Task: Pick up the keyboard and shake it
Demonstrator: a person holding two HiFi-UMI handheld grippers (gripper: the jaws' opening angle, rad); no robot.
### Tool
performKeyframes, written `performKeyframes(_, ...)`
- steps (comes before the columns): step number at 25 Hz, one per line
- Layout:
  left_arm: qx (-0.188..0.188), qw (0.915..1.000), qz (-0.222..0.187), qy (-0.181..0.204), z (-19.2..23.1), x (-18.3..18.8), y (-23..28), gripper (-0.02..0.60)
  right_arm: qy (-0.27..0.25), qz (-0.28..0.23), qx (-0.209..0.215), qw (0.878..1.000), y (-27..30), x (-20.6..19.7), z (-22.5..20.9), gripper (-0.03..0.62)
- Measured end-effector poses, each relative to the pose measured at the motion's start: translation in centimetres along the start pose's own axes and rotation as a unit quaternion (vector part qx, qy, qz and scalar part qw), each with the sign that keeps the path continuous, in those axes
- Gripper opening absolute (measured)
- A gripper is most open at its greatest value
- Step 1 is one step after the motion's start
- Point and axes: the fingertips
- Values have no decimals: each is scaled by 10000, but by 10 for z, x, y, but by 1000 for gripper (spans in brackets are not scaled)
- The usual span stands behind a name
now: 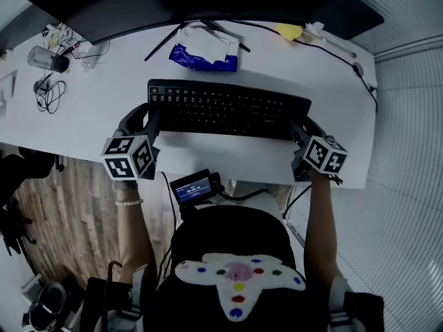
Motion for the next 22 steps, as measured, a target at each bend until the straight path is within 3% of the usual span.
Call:
performKeyframes(13,-193,9959,632,-624,21,-38,36,163,33,491,-220,9985,18,-10,-2,278)
performKeyframes(22,-309,9930,793,-825,26,-46,49,163,35,576,-316,9978,22,-10,-2,278)
Point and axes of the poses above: the fingertips, and each gripper's own axes: y forward along the fingers, z to its left, x out of its top, and after that the axes turned 11 degrees about z, right-handed
